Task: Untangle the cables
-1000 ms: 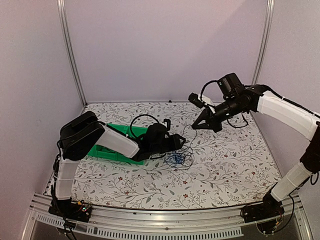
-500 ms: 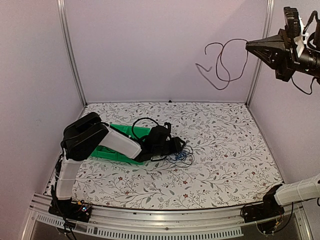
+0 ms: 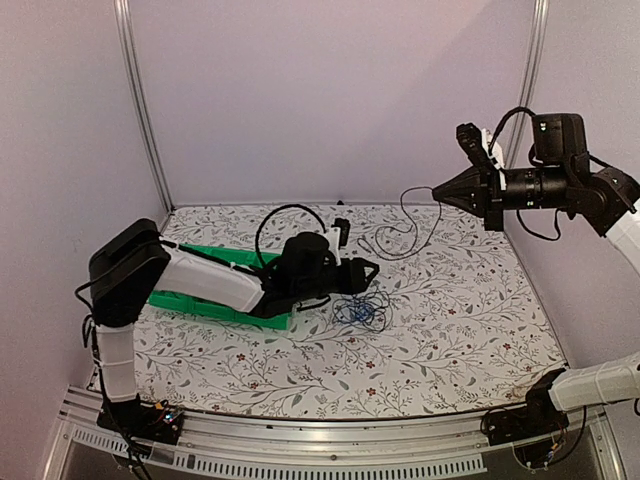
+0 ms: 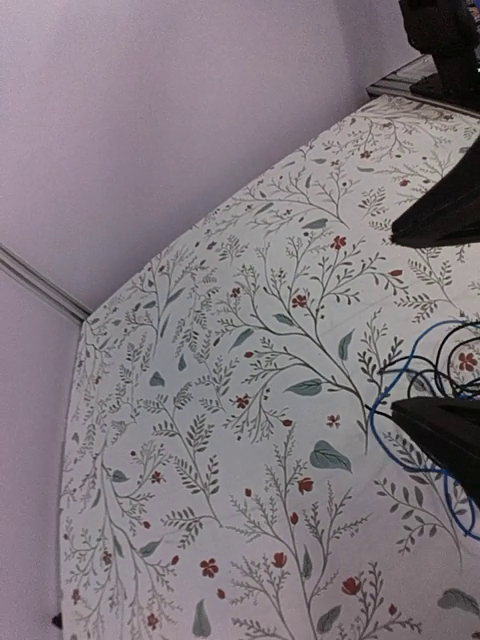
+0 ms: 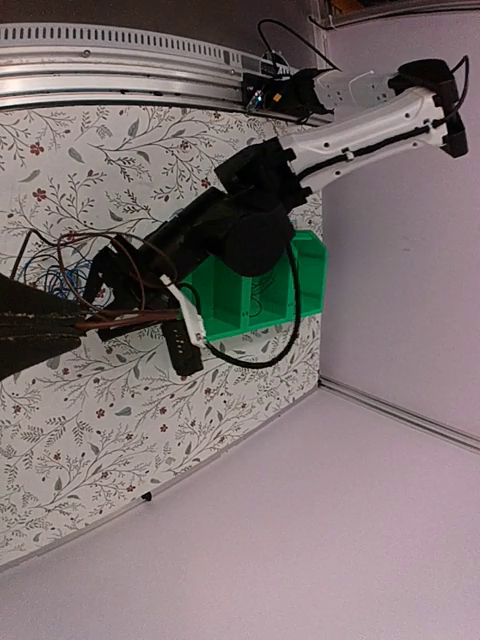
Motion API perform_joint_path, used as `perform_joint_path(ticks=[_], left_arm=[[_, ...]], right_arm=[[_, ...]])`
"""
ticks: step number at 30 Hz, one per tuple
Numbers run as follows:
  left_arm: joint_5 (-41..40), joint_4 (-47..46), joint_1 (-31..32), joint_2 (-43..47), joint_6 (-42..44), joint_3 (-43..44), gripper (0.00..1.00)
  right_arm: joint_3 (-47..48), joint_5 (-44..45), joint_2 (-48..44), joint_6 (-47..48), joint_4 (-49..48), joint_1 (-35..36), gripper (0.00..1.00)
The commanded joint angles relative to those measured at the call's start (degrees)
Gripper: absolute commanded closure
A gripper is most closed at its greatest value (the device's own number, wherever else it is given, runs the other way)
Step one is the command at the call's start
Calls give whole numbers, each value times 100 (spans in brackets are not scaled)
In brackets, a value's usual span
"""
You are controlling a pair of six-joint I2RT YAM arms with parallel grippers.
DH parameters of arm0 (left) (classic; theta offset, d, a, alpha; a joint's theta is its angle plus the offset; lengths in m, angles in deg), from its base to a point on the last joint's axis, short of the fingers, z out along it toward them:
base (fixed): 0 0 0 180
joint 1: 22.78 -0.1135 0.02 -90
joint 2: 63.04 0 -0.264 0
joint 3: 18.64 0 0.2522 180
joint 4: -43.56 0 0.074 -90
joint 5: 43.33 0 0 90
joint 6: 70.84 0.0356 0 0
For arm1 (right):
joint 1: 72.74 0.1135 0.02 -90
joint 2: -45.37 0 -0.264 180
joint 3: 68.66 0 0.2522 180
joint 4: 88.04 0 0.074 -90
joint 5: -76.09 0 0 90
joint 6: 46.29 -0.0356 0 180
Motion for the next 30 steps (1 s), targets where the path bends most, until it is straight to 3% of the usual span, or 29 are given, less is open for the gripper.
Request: perform_joint_path(ticks=[1, 5, 8, 12, 17, 25, 28, 30], left_arm=[[-559, 5, 19, 1143, 802, -462, 47], [-1099, 102, -8, 1844, 1280, -867, 44], [-1017, 429, -19, 2131, 2007, -839, 43], [414, 1154, 88, 2268, 3281, -429, 42], [1385, 2697, 298, 2022, 4187, 411, 41], [2171, 3770, 502, 1269, 4642, 1305, 43], [2198, 3733, 524, 1092, 4659, 1424, 47], [2124, 3738, 523, 997, 4638, 1527, 56]], right_arm=[[-656, 75, -291, 106, -444, -23, 100], [-1221, -62, -253, 223, -567, -23, 100], [-1601, -261, -200, 274, -722, -18, 100], [-1975, -480, -98, 353, -924, -13, 100], [-2365, -640, 40, 596, -1113, -17, 100], [-2787, -568, 175, 762, -1392, -14, 100], [-2894, -658, 174, 768, -1460, -14, 100], [-2934, -663, 181, 767, -1465, -11, 100]])
